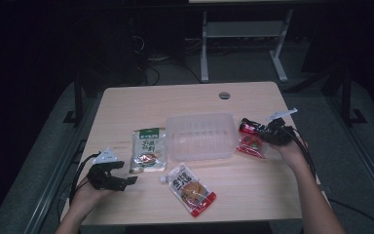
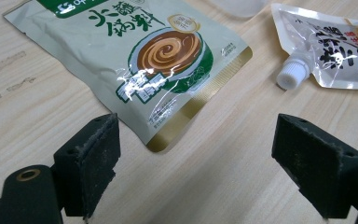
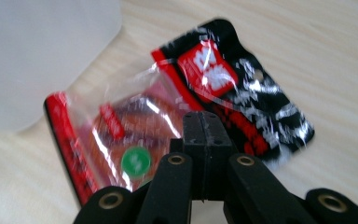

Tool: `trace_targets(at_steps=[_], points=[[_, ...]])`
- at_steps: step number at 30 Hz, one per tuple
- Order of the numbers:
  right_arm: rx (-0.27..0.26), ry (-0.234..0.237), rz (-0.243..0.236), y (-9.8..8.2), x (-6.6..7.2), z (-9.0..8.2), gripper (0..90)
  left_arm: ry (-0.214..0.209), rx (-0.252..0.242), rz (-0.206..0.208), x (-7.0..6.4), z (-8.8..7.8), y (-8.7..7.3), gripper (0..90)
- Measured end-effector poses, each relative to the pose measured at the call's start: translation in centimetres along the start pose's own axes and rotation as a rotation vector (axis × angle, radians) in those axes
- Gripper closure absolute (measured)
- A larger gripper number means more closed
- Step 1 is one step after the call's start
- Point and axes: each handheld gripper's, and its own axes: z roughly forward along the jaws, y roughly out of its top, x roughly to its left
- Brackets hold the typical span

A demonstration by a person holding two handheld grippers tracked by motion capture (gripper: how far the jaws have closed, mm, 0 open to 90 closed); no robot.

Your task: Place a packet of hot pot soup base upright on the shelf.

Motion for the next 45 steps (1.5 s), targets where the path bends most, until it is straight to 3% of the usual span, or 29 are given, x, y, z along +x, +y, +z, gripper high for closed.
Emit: trace_targets(at_steps=[6,12,16,23,28,45], points=[[0.034,-0.004,-0.021,1.8,-0.2,1.8,89.6,-0.004,0.005,0.001,0.0,0.1,0.0,14.9],[0.075,0.000,-0.052,1.8,-0.1,3.0,89.6,-0.012,0.005,-0.002,-0.1,0.2,0.0,15.0],[0.072,0.002,-0.051,1.6,-0.1,3.1,89.7,-0.013,0.014,0.011,-0.1,0.2,0.0,15.0],[0.098,0.015,-0.064,0.4,0.2,2.5,89.7,-0.023,0.013,-0.007,-0.2,0.3,0.0,15.0],[0.091,0.018,-0.070,-0.5,0.5,1.9,89.6,-0.025,0.020,-0.002,-0.2,0.3,0.0,15.0],[0.151,0.051,-0.085,-3.9,2.6,-1.4,89.6,-0.040,0.026,0.010,-0.4,0.3,0.1,15.1]])
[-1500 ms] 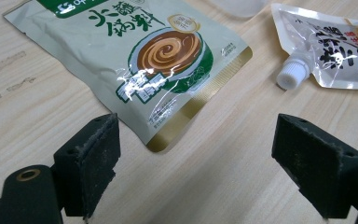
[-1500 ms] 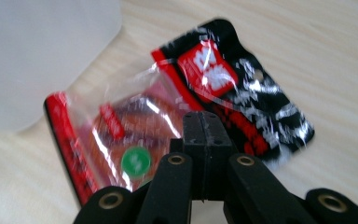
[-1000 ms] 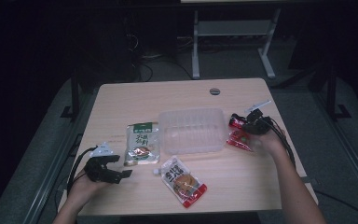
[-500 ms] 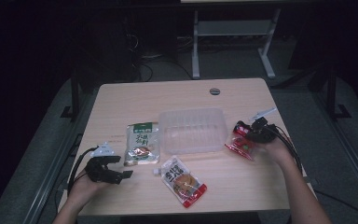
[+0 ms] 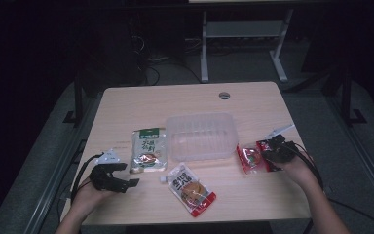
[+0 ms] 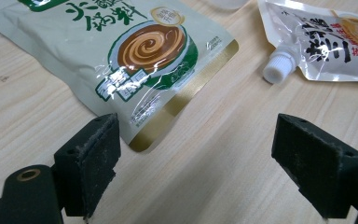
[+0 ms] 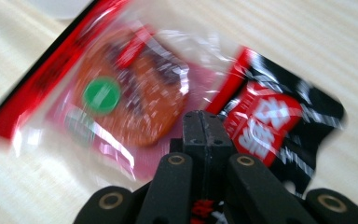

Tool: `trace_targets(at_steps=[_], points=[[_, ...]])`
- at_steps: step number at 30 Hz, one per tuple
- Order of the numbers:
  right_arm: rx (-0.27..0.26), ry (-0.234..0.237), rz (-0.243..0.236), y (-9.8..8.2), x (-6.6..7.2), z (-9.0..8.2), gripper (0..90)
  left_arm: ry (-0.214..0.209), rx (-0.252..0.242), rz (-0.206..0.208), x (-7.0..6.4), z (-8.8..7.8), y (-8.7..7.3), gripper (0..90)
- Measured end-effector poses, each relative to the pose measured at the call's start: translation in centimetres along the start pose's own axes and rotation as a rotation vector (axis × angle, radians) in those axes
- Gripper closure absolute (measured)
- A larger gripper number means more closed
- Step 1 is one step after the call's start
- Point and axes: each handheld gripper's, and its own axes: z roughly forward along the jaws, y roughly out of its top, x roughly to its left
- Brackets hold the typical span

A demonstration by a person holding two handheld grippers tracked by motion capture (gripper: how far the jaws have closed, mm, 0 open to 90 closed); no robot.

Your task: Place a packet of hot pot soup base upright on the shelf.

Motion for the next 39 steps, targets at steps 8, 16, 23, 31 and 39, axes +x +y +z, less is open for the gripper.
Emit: trace_targets(at_steps=[8,16,23,31,39], points=[[-0.089,0.046,0.079,0.4,-0.2,-1.5,79.1,-0.007,0.006,0.002,-0.1,0.2,0.1,15.1],[-0.093,0.100,0.080,2.4,0.9,0.5,47.1,-0.013,0.013,0.008,-0.1,0.3,0.1,15.1],[-0.084,0.122,0.053,2.3,1.0,0.9,41.7,-0.015,0.016,0.008,-0.1,0.3,0.1,15.1],[-0.075,0.174,0.045,1.6,1.3,0.6,42.2,-0.015,0.009,-0.001,-0.2,0.3,0.1,15.1],[-0.056,0.189,0.021,0.8,2.8,0.0,42.9,-0.016,0.013,0.008,-0.2,0.3,0.1,15.1]])
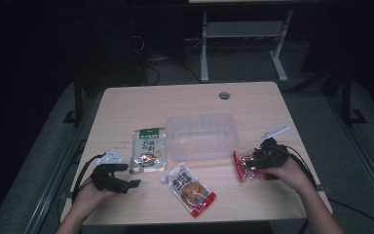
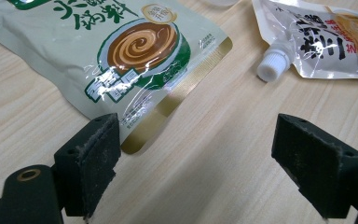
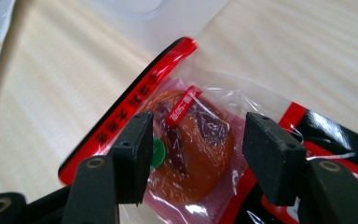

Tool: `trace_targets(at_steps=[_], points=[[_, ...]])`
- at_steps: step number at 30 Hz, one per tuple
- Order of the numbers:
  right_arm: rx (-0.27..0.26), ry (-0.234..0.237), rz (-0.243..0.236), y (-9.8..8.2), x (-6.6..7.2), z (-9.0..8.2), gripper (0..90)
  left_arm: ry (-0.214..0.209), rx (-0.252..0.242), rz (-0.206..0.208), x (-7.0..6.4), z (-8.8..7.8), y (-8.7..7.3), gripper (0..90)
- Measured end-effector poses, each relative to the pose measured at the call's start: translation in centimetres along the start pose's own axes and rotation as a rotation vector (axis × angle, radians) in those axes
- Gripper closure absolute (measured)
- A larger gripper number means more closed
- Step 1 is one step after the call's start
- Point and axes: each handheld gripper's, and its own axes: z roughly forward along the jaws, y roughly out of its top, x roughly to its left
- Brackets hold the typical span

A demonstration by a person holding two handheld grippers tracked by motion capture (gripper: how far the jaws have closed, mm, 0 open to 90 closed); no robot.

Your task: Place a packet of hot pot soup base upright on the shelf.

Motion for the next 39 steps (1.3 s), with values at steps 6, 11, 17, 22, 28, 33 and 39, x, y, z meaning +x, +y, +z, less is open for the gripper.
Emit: trace_targets(at_steps=[6,11,17,22,28,33,39], points=[[0.021,0.024,-0.046,-1.1,1.4,-0.5,44.4,-0.003,0.000,-0.006,-0.1,0.2,0.1,15.1],[0.027,0.047,-0.067,-1.0,1.9,-0.3,44.4,-0.010,0.005,0.000,-0.3,0.3,0.2,15.1],[0.040,0.130,-0.144,-1.0,3.0,0.1,44.4,-0.020,0.012,0.014,-0.4,0.3,0.3,15.1],[0.045,0.146,-0.180,-0.7,3.9,0.6,44.3,-0.022,-0.001,0.013,-0.7,0.3,0.4,15.1],[0.054,0.200,-0.249,0.3,5.3,1.6,44.3,-0.030,0.004,0.046,-1.4,0.4,0.9,15.1],[0.031,0.193,-0.184,0.3,4.6,0.3,40.1,-0.028,-0.006,0.060,-1.8,0.3,0.9,15.1],[-0.017,0.129,-0.032,-1.4,1.8,-2.4,37.9,-0.040,-0.017,0.073,-2.2,0.1,1.1,19.8]])
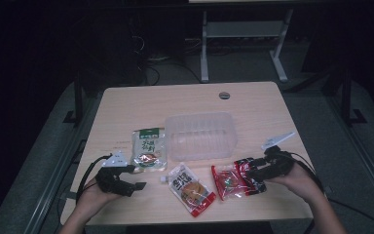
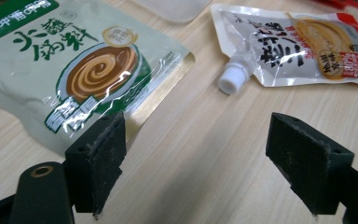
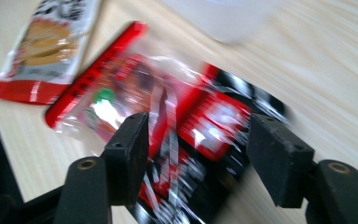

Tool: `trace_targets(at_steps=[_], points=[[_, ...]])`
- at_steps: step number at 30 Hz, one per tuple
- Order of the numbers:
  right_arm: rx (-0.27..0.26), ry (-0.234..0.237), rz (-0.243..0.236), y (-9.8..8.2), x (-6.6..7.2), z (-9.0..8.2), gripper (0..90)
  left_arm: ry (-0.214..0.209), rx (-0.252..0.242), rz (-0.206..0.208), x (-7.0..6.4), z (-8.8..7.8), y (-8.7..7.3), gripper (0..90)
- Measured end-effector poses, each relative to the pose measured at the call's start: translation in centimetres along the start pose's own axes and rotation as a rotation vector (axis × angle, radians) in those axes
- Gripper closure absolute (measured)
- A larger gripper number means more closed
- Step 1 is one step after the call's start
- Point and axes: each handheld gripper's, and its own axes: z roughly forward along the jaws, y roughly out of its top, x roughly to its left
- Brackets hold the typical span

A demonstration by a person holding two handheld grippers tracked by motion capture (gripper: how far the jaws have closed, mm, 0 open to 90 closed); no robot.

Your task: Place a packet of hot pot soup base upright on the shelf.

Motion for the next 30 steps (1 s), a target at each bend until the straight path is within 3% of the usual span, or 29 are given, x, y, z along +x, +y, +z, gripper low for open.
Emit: trace_targets(at_steps=[2,6,12,20,28,29,30], points=[[0.000,-0.013,0.087,-1.0,-1.5,-0.7,34.6,-0.002,0.006,0.010,-0.2,0.1,0.1,20.3],[0.032,0.002,0.138,-1.7,-2.1,-0.1,33.5,-0.006,0.013,0.033,-0.5,0.2,0.4,20.8],[0.073,0.018,0.141,-1.6,-2.2,1.4,33.6,-0.015,0.009,0.042,-0.8,0.4,0.6,21.4],[0.075,0.038,0.158,-1.9,-2.4,1.2,36.5,-0.035,0.004,0.066,-1.6,0.5,1.0,23.1],[0.079,0.045,0.154,-1.9,-2.4,1.0,37.0,-0.125,-0.044,0.123,-4.0,1.4,3.7,49.6],[0.084,0.048,0.148,-1.9,-2.3,1.1,37.0,-0.145,-0.040,0.130,-4.5,1.8,4.3,60.9],[0.087,0.047,0.147,-1.9,-2.3,1.1,37.0,-0.150,-0.031,0.152,-4.7,2.1,4.7,65.6]])
